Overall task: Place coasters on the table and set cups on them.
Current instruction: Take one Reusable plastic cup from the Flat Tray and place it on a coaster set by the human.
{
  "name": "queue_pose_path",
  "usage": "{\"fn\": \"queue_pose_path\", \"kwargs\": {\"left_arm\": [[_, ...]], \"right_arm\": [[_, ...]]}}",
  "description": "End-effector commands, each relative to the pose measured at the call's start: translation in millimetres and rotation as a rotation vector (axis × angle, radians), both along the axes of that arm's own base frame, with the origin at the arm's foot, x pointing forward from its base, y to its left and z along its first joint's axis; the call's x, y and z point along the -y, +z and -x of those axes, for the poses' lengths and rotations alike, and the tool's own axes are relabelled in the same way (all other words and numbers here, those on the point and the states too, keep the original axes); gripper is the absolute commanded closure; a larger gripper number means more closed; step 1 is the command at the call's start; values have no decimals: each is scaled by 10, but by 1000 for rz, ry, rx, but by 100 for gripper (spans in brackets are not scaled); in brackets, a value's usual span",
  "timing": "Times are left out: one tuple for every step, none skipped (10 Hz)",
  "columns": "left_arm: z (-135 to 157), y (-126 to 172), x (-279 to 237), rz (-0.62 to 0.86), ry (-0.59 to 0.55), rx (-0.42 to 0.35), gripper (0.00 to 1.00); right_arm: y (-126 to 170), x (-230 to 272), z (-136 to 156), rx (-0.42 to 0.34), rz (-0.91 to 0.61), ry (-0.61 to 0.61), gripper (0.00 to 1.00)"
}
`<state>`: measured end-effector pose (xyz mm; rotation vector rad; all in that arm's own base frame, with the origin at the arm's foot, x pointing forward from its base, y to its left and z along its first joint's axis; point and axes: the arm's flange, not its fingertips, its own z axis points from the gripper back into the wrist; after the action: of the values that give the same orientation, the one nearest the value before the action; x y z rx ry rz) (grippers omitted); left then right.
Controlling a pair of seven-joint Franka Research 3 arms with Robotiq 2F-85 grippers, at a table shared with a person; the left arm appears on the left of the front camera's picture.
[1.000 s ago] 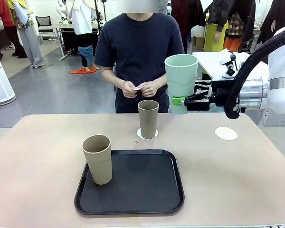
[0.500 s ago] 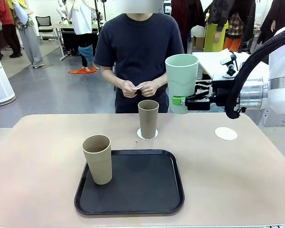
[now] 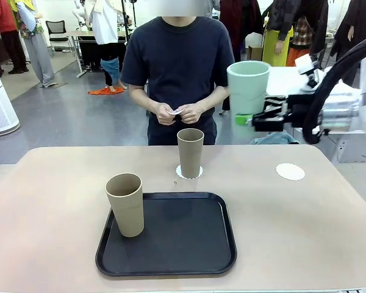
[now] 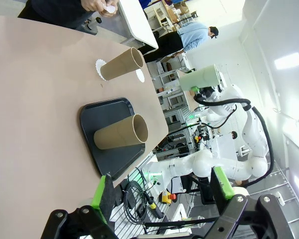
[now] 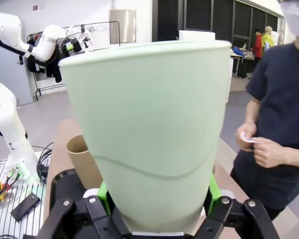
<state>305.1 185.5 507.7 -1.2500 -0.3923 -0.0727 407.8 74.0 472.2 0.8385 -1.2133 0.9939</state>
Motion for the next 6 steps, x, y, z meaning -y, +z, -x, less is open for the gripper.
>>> {"fn": "queue_pose_path", "kwargs": {"left_arm": [[12, 23, -8, 13, 1, 9, 0], [12, 23, -8, 13, 1, 9, 0], [12, 23, -8, 13, 1, 9, 0], [12, 23, -8, 13, 1, 9, 0], [12, 23, -8, 13, 1, 9, 0], [12, 23, -8, 13, 1, 9, 0]], "right_arm": [[134, 480, -372, -95, -42, 58, 18], [111, 743, -505, -153, -20, 68, 18], [77, 1000, -629, -189, -15, 87, 18], [29, 1256, -702, -235, -40, 91, 18], [-55, 1506, -757, -267, -54, 58, 18], [-102, 1673, -809, -263, -69, 40, 18]]}}
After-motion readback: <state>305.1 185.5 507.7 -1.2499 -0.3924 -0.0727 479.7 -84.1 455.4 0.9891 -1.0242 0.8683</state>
